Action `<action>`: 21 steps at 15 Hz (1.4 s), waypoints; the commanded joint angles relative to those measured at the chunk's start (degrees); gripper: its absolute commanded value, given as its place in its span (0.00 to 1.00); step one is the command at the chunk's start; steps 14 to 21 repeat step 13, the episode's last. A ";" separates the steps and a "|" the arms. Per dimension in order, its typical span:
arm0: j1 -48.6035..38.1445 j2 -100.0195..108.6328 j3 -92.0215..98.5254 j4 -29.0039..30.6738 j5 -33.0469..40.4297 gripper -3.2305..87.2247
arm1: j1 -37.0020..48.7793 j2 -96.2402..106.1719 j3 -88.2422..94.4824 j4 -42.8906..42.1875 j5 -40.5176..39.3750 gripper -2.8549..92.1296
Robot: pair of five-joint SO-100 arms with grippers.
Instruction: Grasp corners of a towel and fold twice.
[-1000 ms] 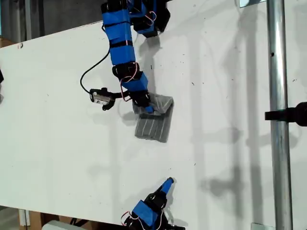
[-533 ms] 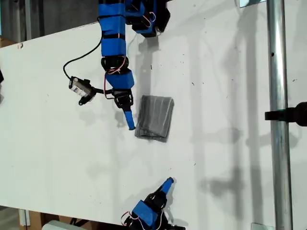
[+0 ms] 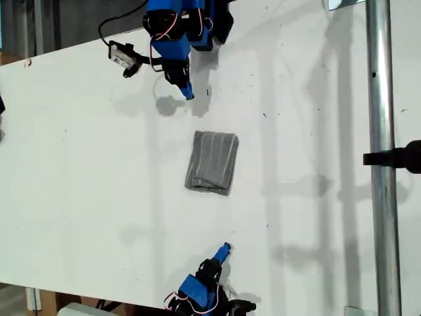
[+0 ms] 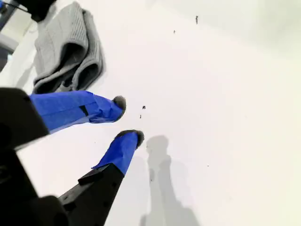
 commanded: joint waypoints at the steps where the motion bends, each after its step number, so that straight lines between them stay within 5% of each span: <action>1: -5.10 0.35 0.18 0.35 11.87 0.13 | 0.70 14.33 6.06 8.53 3.69 0.03; 4: -6.06 0.35 0.09 0.35 34.80 0.13 | 0.53 20.65 11.60 16.52 10.28 0.05; 6: -6.15 0.35 0.09 0.35 34.54 0.12 | -2.46 20.65 11.69 17.14 15.29 0.12; 21: -6.24 0.35 0.09 0.35 34.45 0.11 | -3.34 20.74 11.51 17.40 13.62 0.12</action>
